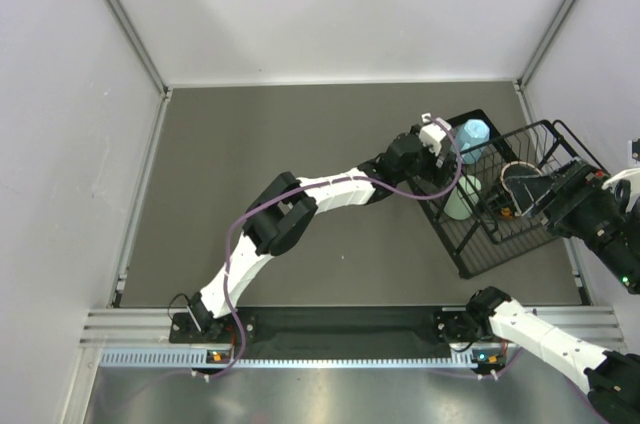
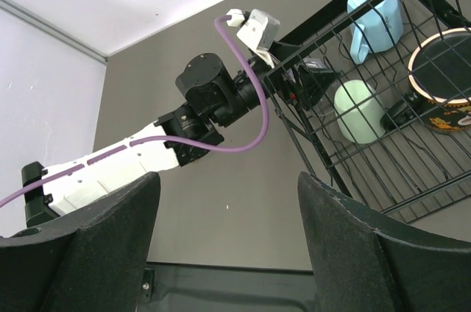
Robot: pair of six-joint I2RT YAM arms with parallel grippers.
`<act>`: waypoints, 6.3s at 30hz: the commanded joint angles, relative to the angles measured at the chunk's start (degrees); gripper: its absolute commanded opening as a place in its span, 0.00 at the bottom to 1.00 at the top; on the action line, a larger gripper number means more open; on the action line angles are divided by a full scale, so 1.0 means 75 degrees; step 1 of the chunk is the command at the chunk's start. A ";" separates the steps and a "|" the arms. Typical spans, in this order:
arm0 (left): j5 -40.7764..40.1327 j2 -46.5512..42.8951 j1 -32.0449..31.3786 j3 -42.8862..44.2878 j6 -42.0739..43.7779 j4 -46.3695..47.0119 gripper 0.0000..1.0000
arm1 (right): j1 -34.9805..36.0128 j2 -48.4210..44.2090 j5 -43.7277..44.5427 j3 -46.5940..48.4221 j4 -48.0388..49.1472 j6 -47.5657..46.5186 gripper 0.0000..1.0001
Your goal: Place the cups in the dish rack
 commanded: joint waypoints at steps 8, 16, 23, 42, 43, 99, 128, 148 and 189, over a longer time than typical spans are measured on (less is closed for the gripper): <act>0.0501 -0.1076 0.0229 -0.0361 -0.0238 0.0531 0.89 | 0.0117 0.0136 -0.0044 -0.0077 0.0360 -0.0149 0.75; 0.0899 -0.1440 0.0405 -0.0630 -0.0437 0.0391 0.90 | 0.0105 0.0101 -0.0020 -0.0194 0.0617 -0.0325 0.76; 0.1286 -0.2235 0.0557 -0.1402 -0.0239 0.0087 0.90 | 0.0117 0.0206 -0.0102 -0.0229 0.0782 -0.0571 0.77; -0.1830 -0.5695 0.3099 -0.1852 -0.2193 -0.6908 0.83 | 0.0117 0.0640 -0.0653 -0.1552 0.2222 -0.1848 0.80; -0.2017 -0.5497 0.3426 -0.1594 -0.2555 -0.7490 0.82 | 0.0117 0.0710 -0.0665 -0.1600 0.2293 -0.1872 0.80; -0.2558 -1.1636 0.4050 -0.4404 -0.6976 -1.1821 0.71 | 0.2226 1.0776 -0.1731 0.1306 0.4015 -0.1075 0.45; 0.1576 -1.1027 0.4062 -0.4392 -0.6202 -0.5402 0.89 | 0.1068 0.4783 -0.1556 -0.1270 0.6849 -0.2691 0.00; 0.4463 -0.7361 0.2518 -0.4569 -1.1639 0.2769 0.95 | 0.0750 -0.1164 -0.0665 -0.6041 1.1480 -0.5973 0.00; 0.4380 -0.5495 0.1249 -0.2646 -1.2953 0.3156 0.88 | 0.0750 -0.1387 -0.1696 -0.6721 1.1657 -0.6208 0.00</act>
